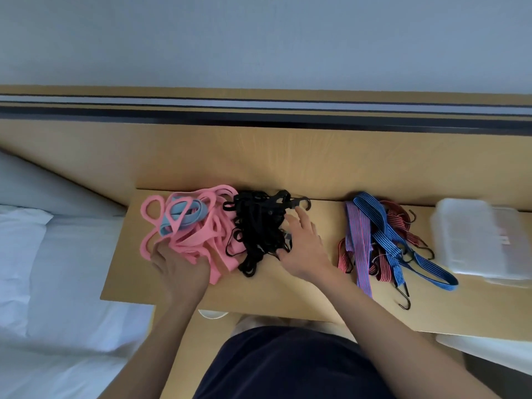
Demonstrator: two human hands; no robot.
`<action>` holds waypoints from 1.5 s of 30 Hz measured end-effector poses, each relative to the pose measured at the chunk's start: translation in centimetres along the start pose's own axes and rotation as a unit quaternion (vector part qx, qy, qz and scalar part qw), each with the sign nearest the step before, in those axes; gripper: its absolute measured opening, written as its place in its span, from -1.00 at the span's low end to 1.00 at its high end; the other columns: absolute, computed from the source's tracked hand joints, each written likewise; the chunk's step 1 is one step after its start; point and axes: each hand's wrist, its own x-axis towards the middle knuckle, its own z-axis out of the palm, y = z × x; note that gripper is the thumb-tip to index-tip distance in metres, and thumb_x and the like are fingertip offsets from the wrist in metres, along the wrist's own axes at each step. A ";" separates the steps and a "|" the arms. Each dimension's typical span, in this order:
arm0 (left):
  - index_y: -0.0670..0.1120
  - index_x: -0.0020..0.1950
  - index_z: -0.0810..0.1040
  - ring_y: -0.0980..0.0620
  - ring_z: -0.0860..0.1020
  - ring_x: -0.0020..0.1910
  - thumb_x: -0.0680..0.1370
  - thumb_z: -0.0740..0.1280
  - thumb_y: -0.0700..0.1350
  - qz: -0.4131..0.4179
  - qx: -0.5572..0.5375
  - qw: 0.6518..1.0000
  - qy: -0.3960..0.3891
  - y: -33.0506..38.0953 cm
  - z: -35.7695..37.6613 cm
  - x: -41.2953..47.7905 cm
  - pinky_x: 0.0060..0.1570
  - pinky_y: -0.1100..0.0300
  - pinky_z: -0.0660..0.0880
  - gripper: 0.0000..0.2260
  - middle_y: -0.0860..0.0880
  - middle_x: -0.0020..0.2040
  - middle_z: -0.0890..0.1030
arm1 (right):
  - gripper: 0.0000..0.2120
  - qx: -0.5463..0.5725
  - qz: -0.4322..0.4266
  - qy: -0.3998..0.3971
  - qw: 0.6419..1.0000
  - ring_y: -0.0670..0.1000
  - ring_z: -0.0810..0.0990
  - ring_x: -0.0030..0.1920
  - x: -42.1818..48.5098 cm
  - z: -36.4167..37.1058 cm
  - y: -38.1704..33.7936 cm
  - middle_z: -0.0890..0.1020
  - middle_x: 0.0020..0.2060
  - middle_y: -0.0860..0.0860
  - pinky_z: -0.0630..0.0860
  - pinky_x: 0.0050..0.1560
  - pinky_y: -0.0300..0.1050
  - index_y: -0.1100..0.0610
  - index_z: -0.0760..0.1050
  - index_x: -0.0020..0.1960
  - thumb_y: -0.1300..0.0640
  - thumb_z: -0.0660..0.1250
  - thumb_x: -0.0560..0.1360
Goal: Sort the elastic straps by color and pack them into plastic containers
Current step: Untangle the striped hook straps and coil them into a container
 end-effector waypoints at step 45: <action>-0.04 0.58 0.22 -0.04 0.11 0.61 0.49 0.36 -0.12 0.355 0.252 0.848 -0.302 5.4 12.5 -6.5 0.45 -0.08 0.33 -0.33 -0.04 0.66 0.03 | -0.18 0.061 0.084 -0.024 0.994 0.11 -0.19 0.63 -0.7 1.0 9.2 -0.16 0.65 -0.02 -0.11 0.59 0.26 -0.04 -0.10 0.65 0.05 0.29 0.55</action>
